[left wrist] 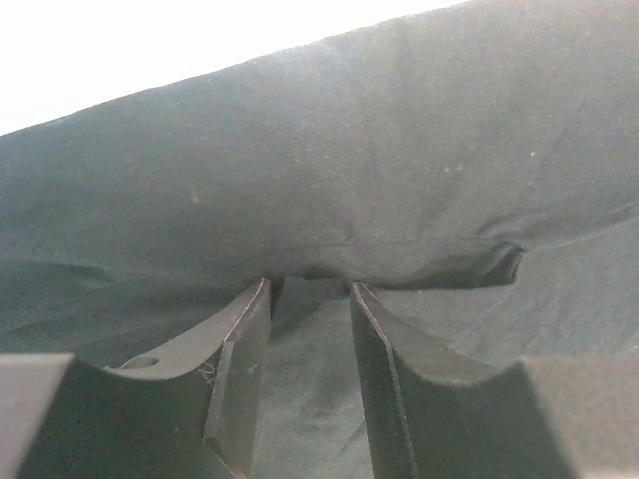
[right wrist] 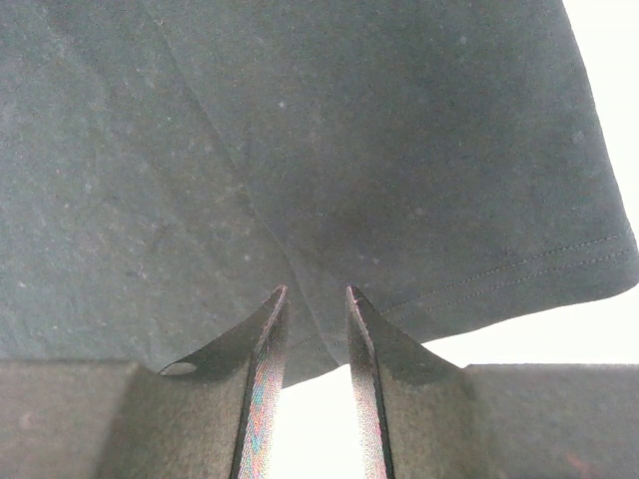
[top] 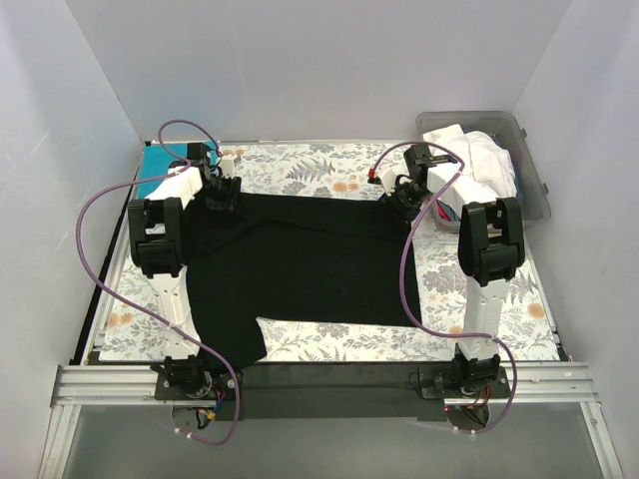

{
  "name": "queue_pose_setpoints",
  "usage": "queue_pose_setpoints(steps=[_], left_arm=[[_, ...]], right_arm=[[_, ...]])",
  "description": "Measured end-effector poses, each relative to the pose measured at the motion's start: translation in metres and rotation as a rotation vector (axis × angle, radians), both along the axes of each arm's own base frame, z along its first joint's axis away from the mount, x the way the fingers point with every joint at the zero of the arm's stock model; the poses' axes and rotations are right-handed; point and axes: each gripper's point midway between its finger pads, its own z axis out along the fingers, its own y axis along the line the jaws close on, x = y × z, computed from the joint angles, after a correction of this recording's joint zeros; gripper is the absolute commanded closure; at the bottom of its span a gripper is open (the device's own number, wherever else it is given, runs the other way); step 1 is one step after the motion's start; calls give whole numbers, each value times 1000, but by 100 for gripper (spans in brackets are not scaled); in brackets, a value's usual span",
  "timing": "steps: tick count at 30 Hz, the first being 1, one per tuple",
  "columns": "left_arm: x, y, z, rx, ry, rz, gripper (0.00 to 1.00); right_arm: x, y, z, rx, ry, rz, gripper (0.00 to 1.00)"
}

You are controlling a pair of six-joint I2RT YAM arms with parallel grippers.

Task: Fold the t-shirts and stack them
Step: Fold the tshirt

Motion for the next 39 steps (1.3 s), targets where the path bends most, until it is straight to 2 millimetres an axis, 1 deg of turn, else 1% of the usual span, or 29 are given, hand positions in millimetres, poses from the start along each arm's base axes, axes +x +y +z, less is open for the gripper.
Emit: queue_pose_setpoints(steps=[3, 4, 6, 7, 11, 19, 23, 24, 25, 32, 34, 36, 39], left_arm=[[0, 0, 3, -1, -4, 3, 59], [0, -1, 4, -2, -5, 5, 59], [1, -1, 8, -3, -13, 9, 64], [2, -1, 11, -3, -18, 10, 69], [1, -1, 18, -4, -28, 10, 77], [-3, -1, 18, -4, -12, 7, 78], [-3, -2, 17, -4, -11, 5, 90], [-3, -3, 17, -4, -11, 5, 99], [-3, -3, 17, -4, -10, 6, 100], [-4, -2, 17, 3, -11, 6, 100], [-6, -3, 17, 2, -8, 1, 100], [-15, -7, 21, 0, 2, -12, 100], [-34, -20, 34, -9, 8, -45, 100]], right_arm=[[0, 0, 0, 0, 1, 0, 64], [0, 0, 0, 0, 1, 0, 64], [0, 0, 0, 0, 1, 0, 64], [0, 0, 0, 0, 1, 0, 64], [0, 0, 0, 0, 1, 0, 64], [0, 0, 0, 0, 1, 1, 65], [0, -1, 0, 0, 1, 1, 65], [0, -1, 0, 0, 1, 1, 65], [0, -1, 0, 0, 1, -1, 66], [0, -3, 0, 0, 1, -4, 67], [1, -3, 0, -1, 1, -6, 68], [1, -4, 0, -1, 2, -8, 68], [1, -7, 0, -1, 6, -14, 68]])
